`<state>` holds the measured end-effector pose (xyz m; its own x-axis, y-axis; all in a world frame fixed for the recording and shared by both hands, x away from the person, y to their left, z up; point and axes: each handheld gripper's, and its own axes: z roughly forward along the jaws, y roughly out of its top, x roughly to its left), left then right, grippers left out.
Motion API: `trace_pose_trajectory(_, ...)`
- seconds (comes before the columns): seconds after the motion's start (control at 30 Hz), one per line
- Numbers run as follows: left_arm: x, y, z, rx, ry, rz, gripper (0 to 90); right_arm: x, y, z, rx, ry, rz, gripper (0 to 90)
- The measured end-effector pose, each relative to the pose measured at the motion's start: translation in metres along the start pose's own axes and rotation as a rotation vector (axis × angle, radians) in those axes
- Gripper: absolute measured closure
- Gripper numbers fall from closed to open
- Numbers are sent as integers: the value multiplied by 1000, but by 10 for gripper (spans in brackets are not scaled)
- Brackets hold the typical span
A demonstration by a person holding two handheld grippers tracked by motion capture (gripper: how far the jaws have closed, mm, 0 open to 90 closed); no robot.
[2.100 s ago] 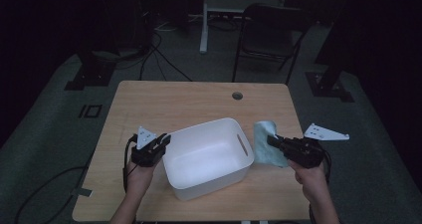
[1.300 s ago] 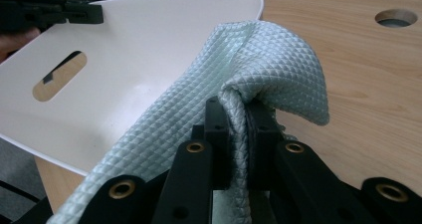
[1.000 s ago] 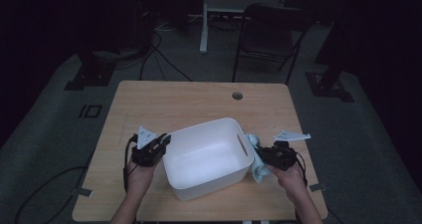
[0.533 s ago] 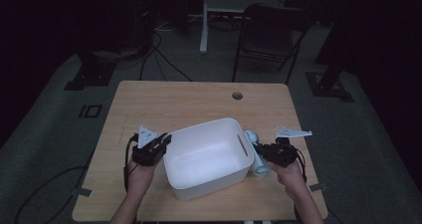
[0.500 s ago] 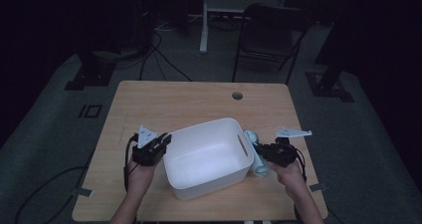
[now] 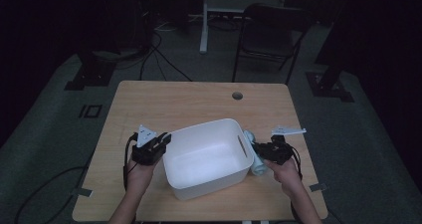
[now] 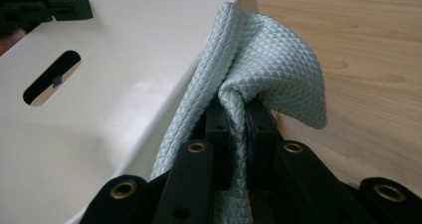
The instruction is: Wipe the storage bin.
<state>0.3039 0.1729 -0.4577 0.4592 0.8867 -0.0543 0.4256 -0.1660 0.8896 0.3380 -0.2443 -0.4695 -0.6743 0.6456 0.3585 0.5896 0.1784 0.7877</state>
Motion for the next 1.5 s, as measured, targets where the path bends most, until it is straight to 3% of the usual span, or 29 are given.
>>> trace_pose_trajectory(0.07, 0, 0, 0, 1, -2, 1, 793, 1, 4, -2, 7, -4, -18, 838)
trace_pose_trajectory(0.2, 0, 0, 0, 1, -3, 1, 793, 4, 18, -8, -29, 0, -33, 838)
trace_pose_trajectory(0.33, 0, 0, 0, -1, -3, 2, 793, -1, 14, 3, 8, 2, -20, 840)
trace_pose_trajectory(0.43, 0, 0, 0, 0, -7, 5, 793, -6, 12, 5, 10, 15, -4, 838)
trace_pose_trajectory(0.6, 0, 0, 1, -1, -7, 3, 793, -2, 21, 1, -32, -3, -12, 839)
trace_pose_trajectory(0.87, 0, 0, 0, -1, -10, 4, 793, -8, 19, 12, 10, -9, -1, 839)
trace_pose_trajectory(1.03, 1, 0, 1, 1, -13, 6, 792, -7, 30, 5, -43, 1, -6, 839)
trace_pose_trajectory(1.2, 0, 1, 1, 2, -9, 5, 792, -12, 25, 20, -4, -6, 8, 840)
trace_pose_trajectory(1.3, 0, 0, 1, 2, -13, 6, 792, -15, 25, 20, 6, -1, 2, 839)
trace_pose_trajectory(1.5, 0, 0, 1, 0, -18, 6, 791, -14, 38, 10, -44, 20, -11, 839)
